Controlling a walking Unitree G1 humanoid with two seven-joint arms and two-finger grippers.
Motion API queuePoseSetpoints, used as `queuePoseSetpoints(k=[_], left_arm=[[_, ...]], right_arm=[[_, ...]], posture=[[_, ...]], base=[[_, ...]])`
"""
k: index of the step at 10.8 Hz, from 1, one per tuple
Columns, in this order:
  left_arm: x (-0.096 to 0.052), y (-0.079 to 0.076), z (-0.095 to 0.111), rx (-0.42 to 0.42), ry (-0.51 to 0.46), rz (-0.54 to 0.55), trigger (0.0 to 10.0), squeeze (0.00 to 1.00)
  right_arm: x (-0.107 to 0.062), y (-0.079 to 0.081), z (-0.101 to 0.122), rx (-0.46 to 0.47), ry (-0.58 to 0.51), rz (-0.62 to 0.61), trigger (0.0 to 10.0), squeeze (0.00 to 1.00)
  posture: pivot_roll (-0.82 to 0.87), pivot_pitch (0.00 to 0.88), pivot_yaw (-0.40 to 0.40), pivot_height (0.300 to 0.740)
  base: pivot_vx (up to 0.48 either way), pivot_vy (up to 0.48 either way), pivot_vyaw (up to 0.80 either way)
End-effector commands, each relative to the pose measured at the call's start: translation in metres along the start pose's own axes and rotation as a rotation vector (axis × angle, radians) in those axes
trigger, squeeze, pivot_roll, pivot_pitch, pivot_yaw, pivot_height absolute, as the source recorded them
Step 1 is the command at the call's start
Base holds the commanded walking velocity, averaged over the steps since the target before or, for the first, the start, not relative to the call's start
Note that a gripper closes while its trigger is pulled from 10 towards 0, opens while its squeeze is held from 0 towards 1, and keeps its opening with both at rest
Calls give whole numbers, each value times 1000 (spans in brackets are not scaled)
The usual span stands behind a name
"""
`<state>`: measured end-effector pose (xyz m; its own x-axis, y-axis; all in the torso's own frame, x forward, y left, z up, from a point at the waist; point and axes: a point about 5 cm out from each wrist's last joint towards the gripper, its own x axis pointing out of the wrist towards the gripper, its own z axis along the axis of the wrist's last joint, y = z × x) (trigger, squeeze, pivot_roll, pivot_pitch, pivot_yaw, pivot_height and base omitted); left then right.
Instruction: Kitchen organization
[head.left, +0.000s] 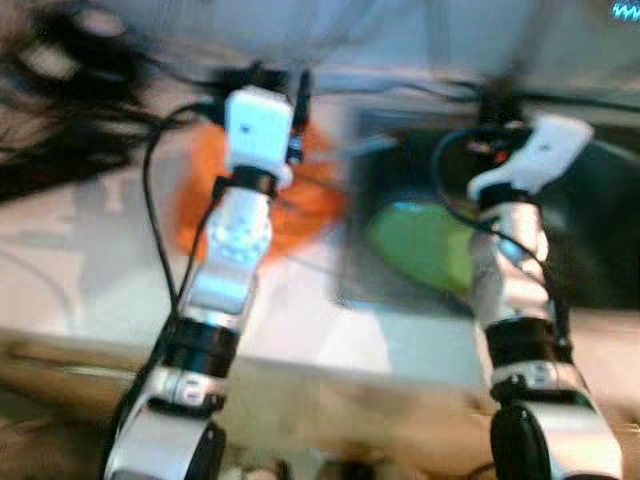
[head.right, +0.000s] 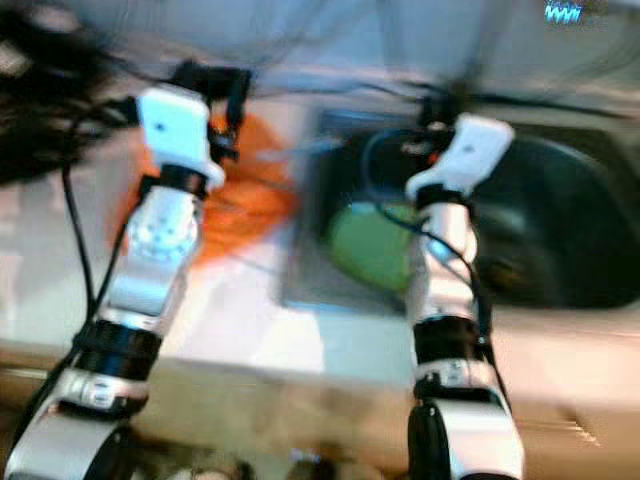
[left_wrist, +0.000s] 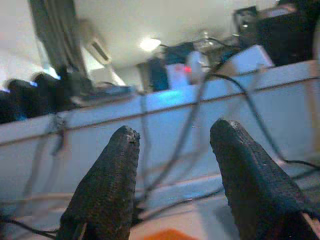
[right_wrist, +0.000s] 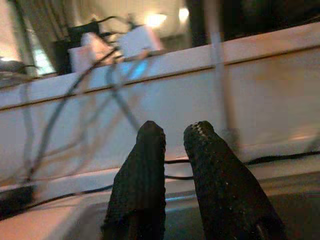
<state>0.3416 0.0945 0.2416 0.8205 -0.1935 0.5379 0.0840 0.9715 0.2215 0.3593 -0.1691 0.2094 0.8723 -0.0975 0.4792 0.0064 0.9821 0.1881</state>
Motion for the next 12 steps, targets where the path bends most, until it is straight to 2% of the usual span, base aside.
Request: queuePoseSetpoints(k=[1, 2, 5, 7, 9, 12], left_arm=[[0, 4, 1, 13, -10, 12, 10000, 0], [2, 6, 3, 16, -19, 15, 10000, 0], [7, 9, 16, 7, -77, 36, 10000, 0], [11, 10, 22, 6, -99, 31, 10000, 0], [10, 9, 20, 4, -87, 24, 10000, 0], [8, 4, 14, -4, -57, -6, 10000, 0]], right_arm=[[0, 6, 3, 4, -18, 22, 10000, 0], [-1, 8, 1, 7, -12, 27, 10000, 0], [-2, 10, -1, -7, -4, 46, 10000, 0], [0, 11, 2, -14, -15, 53, 10000, 0], [-1, 9, 0, -19, 0, 49, 10000, 0], [-1, 10, -4, -16, 21, 51, 10000, 0]], posture=[[53, 36, 33, 740], [54, 34, 35, 740], [56, 28, 37, 740], [60, 32, 35, 740], [59, 34, 35, 740], [62, 29, 34, 740]], base=[[0, -480, 0], [0, -326, 0], [0, 0, 0], [0, 0, 666], [0, 0, 603], [0, 0, 0]])
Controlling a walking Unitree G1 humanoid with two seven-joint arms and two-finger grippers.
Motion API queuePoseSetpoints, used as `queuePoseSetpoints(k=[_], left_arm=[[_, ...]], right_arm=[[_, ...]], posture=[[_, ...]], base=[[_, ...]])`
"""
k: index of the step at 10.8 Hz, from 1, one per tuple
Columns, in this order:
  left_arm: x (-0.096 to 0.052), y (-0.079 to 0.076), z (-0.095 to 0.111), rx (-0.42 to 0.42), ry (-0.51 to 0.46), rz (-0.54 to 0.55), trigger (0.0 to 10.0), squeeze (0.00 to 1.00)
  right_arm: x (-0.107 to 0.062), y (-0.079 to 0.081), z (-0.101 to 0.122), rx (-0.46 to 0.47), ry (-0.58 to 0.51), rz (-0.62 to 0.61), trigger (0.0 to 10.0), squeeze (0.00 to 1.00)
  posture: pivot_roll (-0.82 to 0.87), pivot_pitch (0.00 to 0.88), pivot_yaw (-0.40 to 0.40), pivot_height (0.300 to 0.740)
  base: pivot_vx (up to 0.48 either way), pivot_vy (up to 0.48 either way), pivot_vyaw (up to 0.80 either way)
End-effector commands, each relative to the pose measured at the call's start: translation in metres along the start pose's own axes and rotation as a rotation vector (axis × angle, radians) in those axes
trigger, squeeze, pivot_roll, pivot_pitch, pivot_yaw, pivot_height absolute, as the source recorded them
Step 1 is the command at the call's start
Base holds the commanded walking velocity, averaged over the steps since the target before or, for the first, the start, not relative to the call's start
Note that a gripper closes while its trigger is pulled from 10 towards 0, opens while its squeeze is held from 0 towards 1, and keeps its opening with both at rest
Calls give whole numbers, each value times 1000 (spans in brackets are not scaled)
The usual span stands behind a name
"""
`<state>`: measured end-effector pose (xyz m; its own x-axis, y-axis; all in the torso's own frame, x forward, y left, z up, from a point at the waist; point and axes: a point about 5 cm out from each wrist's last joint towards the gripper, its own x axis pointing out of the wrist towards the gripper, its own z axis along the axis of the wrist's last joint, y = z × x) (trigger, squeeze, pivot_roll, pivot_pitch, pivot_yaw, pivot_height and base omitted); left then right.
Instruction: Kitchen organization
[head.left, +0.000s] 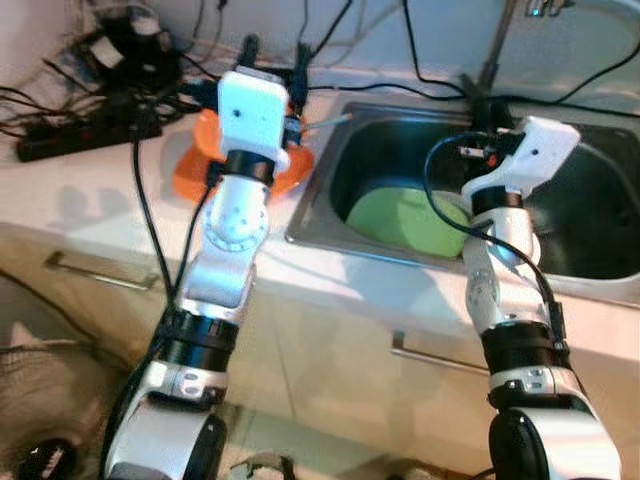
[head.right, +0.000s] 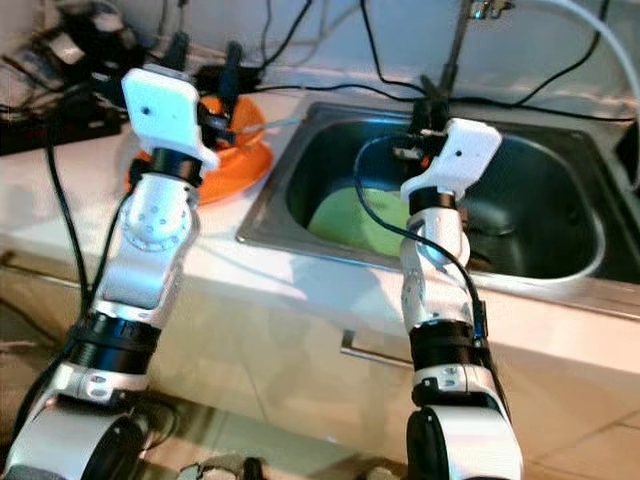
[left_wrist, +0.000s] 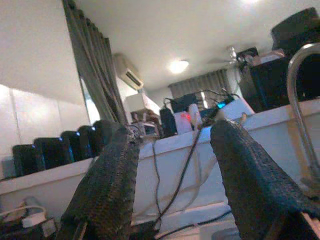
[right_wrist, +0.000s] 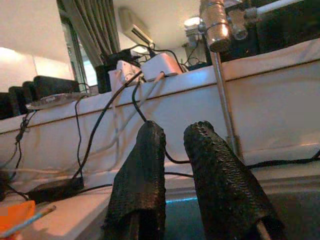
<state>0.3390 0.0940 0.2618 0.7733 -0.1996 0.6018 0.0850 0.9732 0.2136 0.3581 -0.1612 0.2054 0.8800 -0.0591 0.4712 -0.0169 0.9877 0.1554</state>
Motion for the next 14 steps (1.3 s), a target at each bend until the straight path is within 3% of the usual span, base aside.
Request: queuePoseSetpoints(k=[1, 5, 8, 10, 12, 14], left_arm=[[-2, 0, -5, 2, 27, -13, 10000, 0], [-15, -6, -24, 50, 112, -76, 10000, 0], [-14, -7, -28, 274, 134, -169, 10000, 0], [-5, -10, -30, 405, 142, -224, 10000, 0], [11, -14, -32, 452, 154, -268, 10000, 0], [27, -30, -44, 519, 217, -377, 10000, 0]], right_arm=[[3, 3, 1, 3, 5, 14, 10000, 0], [3, 7, -3, 15, 22, 21, 10000, 0], [2, 6, -5, 22, 33, 14, 10000, 0], [2, 8, -6, 26, 38, 17, 10000, 0], [2, 8, -6, 28, 38, 17, 10000, 0], [4, 10, -6, 31, 33, 19, 10000, 0]], posture=[[62, 29, 34, 740], [63, 29, 35, 740], [69, 28, 36, 740], [70, 29, 36, 740], [66, 22, 38, 740], [57, 9, 46, 740]], base=[[0, 0, 0], [0, 0, 0], [0, 0, 0], [0, 0, 0], [0, 0, 0], [0, 0, 0]])
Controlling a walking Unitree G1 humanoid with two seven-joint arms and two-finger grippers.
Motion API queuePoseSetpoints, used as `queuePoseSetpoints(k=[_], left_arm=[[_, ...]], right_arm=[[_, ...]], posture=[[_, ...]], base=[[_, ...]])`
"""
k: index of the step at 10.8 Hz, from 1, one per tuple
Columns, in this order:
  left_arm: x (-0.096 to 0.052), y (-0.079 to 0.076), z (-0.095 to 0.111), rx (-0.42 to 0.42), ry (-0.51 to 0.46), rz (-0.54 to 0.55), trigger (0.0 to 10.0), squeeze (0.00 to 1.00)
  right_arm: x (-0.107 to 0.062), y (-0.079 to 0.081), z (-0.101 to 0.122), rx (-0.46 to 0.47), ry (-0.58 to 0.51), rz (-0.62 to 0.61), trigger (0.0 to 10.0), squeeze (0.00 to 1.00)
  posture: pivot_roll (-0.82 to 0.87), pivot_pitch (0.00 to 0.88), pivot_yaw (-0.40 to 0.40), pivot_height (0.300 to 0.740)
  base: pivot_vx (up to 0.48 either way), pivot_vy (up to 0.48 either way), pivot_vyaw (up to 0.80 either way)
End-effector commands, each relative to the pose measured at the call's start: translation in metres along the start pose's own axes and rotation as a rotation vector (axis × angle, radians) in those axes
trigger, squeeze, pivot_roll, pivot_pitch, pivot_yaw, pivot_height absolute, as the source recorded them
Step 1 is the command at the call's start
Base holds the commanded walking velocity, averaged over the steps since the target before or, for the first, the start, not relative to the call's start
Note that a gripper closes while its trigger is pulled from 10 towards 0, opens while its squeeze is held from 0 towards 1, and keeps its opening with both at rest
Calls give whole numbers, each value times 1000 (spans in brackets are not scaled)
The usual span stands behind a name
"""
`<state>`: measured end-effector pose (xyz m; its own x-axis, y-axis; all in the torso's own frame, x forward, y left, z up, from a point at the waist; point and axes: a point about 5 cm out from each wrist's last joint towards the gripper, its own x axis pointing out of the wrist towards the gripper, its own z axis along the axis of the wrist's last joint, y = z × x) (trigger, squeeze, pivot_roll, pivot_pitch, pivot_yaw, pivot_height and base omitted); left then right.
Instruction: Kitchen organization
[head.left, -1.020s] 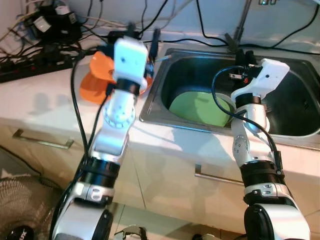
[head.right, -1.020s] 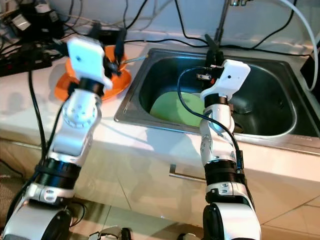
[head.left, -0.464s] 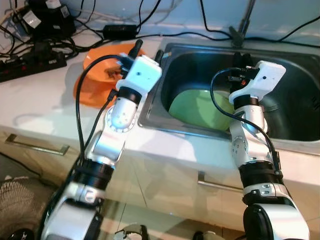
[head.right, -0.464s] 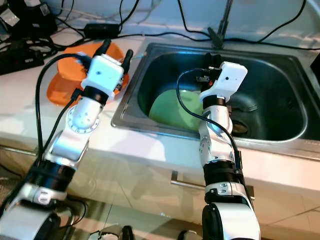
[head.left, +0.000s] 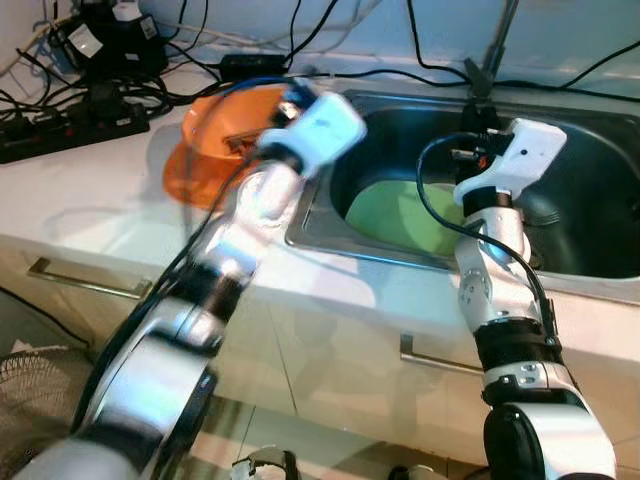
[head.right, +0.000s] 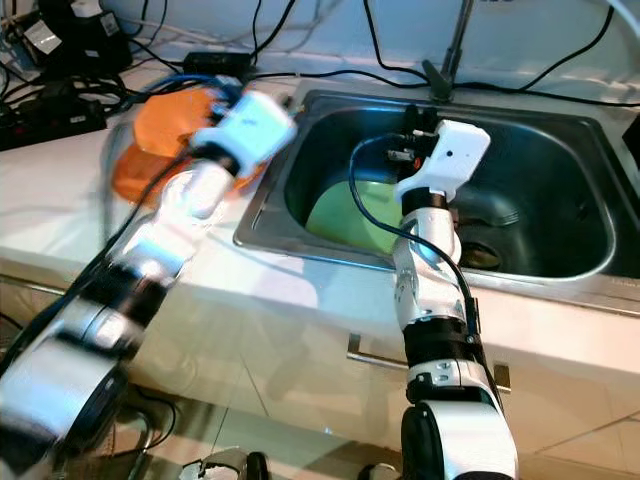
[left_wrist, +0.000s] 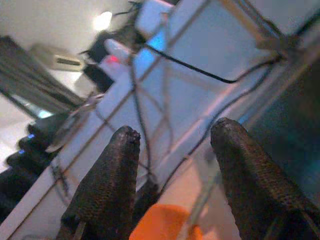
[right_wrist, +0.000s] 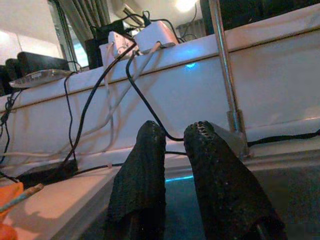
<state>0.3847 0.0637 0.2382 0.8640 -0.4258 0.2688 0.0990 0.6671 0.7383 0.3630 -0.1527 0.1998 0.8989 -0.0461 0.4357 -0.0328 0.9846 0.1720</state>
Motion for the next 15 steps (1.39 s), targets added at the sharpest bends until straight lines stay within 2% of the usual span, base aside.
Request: queuePoseSetpoints(k=[1, 3, 8, 13, 15], left_arm=[[3, -1, -1, 35, 13, -37, 10000, 0], [10, -3, -3, 40, 71, -36, 10000, 0], [32, 6, 6, 73, 119, -20, 10000, 0], [35, 2, 6, 35, 139, -45, 10000, 0], [33, 7, 0, 37, 163, -30, 10000, 0]], right_arm=[[2, 4, 3, 11, -13, 12, 10000, 0], [-1, 4, 2, 14, -14, 6, 10000, 0], [-9, 5, -2, 22, 0, -1, 10000, 0], [-25, 10, -4, 28, 22, 11, 10000, 0], [-18, 14, -1, 16, 31, 40, 10000, 0]], posture=[[50, 11, 54, 740], [47, 27, 62, 740], [33, 54, 76, 740], [12, 108, 88, 740], [12, 132, 72, 740]], base=[[0, 0, 0], [0, 0, 0], [0, 0, 0], [0, 0, 0], [0, 0, 0]])
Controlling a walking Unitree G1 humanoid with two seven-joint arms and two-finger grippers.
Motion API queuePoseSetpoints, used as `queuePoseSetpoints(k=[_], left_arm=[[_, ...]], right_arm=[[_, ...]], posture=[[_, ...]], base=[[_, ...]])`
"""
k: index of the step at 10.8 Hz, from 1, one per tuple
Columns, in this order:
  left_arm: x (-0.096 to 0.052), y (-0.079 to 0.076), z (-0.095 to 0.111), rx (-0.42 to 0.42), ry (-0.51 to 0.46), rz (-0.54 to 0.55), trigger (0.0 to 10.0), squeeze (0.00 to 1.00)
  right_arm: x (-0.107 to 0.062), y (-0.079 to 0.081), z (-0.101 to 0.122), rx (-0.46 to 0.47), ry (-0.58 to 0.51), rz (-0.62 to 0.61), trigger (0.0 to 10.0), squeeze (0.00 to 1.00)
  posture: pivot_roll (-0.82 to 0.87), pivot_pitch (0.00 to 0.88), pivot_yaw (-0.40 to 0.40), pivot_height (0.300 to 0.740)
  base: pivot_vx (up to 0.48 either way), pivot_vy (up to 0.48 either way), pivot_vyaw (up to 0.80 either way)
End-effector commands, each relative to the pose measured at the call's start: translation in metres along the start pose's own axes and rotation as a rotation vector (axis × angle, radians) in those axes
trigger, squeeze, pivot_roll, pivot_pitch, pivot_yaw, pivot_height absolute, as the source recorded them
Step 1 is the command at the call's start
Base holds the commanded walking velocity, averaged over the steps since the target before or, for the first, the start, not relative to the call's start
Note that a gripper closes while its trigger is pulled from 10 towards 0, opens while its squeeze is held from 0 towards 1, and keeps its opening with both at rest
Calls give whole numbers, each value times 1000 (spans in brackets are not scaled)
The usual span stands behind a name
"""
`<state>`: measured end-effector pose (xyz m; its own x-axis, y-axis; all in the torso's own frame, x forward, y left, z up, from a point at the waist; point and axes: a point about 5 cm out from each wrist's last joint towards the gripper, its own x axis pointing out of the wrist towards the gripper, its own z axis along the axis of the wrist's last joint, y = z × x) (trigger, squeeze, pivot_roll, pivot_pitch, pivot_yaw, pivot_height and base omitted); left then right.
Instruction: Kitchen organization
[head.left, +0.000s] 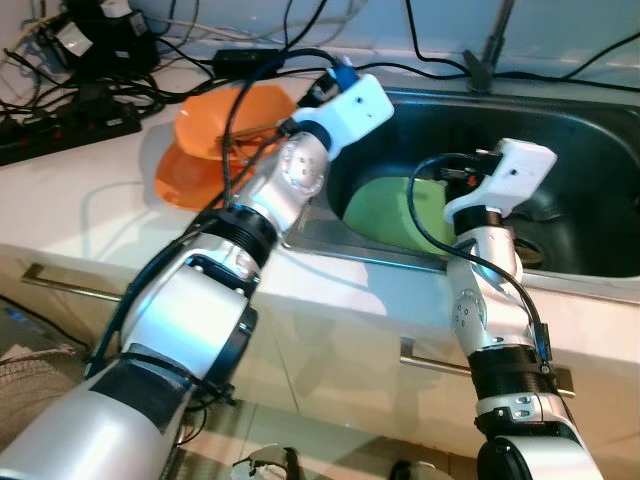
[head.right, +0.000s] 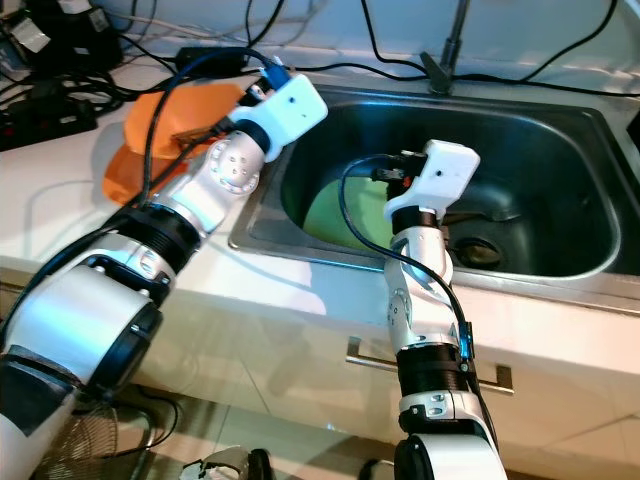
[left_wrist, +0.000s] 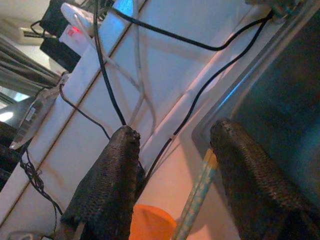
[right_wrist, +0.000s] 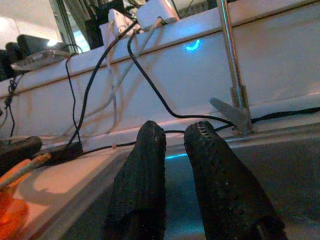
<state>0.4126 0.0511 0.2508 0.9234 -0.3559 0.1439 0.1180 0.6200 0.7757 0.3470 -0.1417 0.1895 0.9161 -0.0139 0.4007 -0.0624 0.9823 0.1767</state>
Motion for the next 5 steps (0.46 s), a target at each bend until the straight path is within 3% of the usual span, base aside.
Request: queuePoseSetpoints(k=[1, 2, 3, 5], left_arm=[[-1, 4, -7, -9, 27, 16, 10000, 0], [-1, 4, -8, -11, 28, 16, 10000, 0], [-2, 3, -9, -27, 27, 23, 10000, 0], [-4, -4, -9, -51, 25, 26, 10000, 0]], right_arm=[[10, 4, 5, 3, 14, 15, 10000, 0], [22, 1, 12, 10, 31, -8, 10000, 0], [35, -3, 11, -117, 115, -2, 10000, 0], [48, -6, 11, -181, 201, 9, 10000, 0]], posture=[[12, 142, 56, 740], [8, 137, 46, 740], [-1, 127, 26, 740], [-2, 132, -6, 740]], base=[[0, 0, 0], [0, 0, 0], [0, 0, 0], [0, 0, 0]])
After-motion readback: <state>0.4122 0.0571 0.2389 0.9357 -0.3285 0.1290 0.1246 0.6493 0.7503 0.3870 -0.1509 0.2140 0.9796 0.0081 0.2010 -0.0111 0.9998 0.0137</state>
